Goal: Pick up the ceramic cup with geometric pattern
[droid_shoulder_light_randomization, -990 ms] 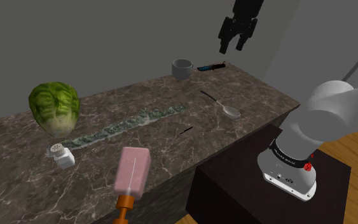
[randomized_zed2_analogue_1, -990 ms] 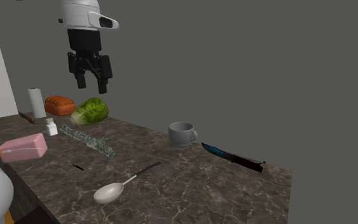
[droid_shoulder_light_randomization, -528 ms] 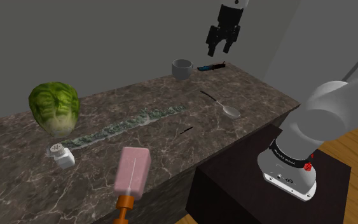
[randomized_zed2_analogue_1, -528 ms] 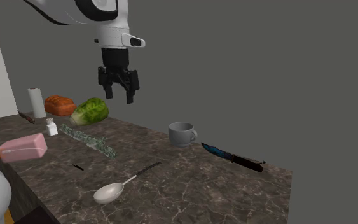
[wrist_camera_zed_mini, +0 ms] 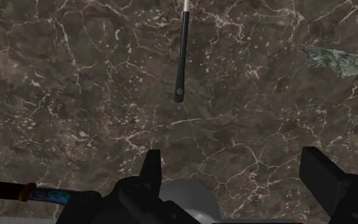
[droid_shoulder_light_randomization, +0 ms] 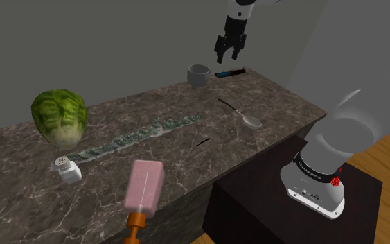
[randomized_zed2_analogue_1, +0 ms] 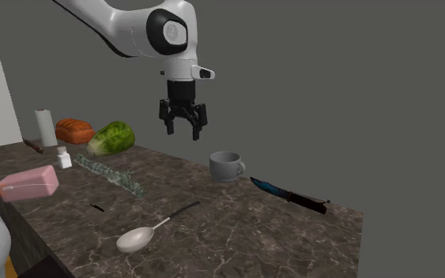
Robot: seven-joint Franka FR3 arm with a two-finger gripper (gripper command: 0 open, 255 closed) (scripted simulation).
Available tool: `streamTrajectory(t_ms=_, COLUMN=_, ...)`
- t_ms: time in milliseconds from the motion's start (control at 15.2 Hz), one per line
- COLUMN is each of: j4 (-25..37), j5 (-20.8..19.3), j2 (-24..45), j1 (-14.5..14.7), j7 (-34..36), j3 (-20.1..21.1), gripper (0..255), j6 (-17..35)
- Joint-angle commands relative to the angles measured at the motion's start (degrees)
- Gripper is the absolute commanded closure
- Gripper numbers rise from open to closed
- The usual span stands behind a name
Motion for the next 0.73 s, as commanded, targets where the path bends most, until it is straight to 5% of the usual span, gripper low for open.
streamTrajectory(t_ms=0, j4=2.42, j5=-0.03, j2=4.25, j1=-0.3, j7=-1.22, j3=-0.67, gripper=0, j6=1.62)
streamTrajectory(t_ms=660, j4=20.07, j5=1.53, j2=26.35, j1=-2.53, j7=-7.37, j3=-3.09, gripper=0, j6=4.97)
